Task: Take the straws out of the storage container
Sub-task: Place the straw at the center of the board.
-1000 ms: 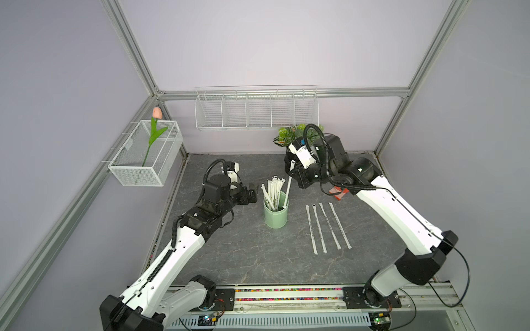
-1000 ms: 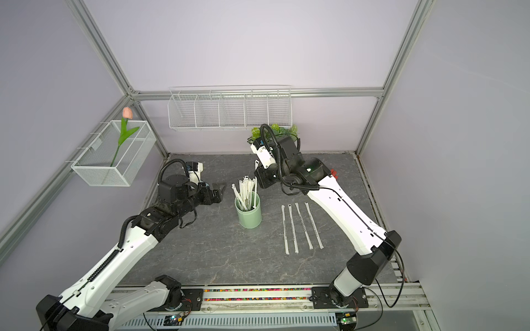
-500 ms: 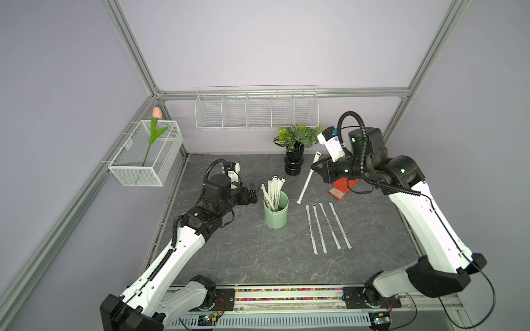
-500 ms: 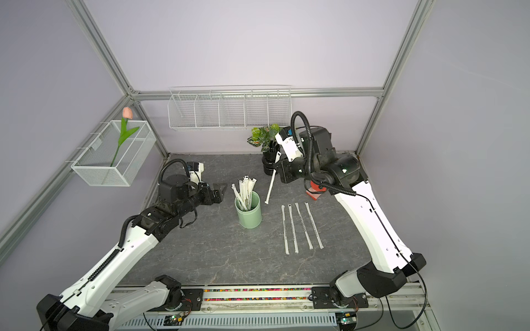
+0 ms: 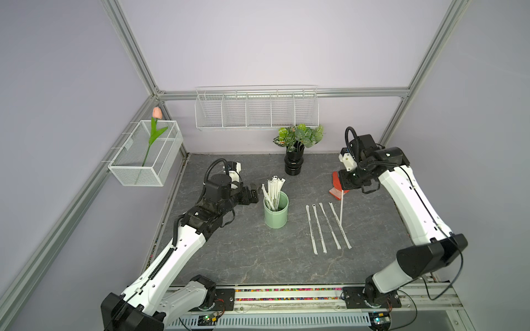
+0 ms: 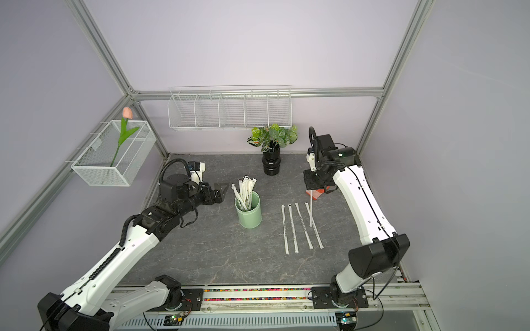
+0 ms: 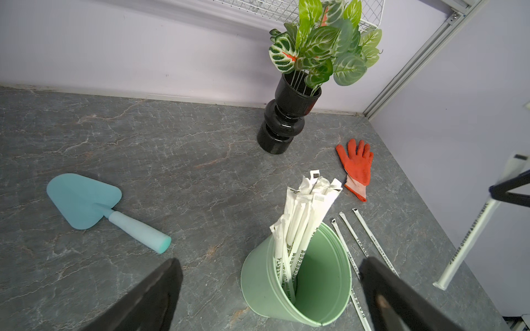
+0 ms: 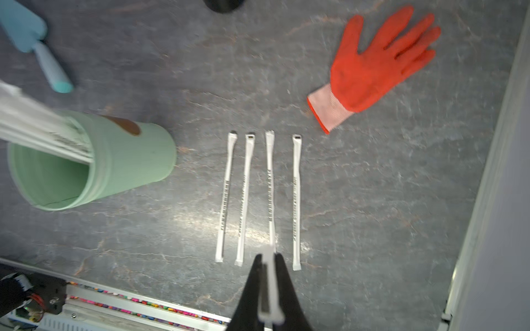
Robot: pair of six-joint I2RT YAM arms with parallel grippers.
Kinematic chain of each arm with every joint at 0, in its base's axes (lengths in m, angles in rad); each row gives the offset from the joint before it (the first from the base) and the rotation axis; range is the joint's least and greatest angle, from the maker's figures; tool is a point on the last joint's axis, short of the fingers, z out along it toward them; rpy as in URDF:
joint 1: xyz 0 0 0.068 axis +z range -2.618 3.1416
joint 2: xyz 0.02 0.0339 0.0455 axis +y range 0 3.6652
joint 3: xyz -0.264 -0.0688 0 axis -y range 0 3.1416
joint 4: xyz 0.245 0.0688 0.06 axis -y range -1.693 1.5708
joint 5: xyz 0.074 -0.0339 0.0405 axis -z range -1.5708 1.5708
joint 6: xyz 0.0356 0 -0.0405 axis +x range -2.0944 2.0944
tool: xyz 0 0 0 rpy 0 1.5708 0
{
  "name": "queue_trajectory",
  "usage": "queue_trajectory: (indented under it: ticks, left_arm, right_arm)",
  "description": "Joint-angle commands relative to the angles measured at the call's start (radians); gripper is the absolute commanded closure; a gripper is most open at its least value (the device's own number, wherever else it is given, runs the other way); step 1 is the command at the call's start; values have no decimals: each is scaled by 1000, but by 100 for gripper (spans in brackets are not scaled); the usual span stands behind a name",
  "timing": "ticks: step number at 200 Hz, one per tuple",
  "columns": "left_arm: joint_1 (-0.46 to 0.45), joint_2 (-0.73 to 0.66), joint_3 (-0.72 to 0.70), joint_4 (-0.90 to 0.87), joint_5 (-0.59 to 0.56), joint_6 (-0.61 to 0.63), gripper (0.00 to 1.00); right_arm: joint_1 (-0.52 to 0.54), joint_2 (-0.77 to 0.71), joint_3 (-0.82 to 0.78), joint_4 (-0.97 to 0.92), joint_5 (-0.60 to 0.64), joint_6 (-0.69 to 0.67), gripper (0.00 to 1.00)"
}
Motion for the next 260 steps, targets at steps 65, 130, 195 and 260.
queue_trajectory:
  ticks: [65,130,195,260]
  left_arm:
    - [-6,7,11,11,12,-13,0]
    - [-6,7,12,11,11,-11,0]
    - [-6,11,11,10,11,-9,0]
    - [-5,22,12,10,14,-8,0]
  right_arm:
    - [-58,240,-92,-114,156,-39,91]
    - [-99,383,-140,-43,107,-45,91]
    - [-133,485,-127,-19,99,-65,90]
    - [-150,579,-77,-12,90,-69,90]
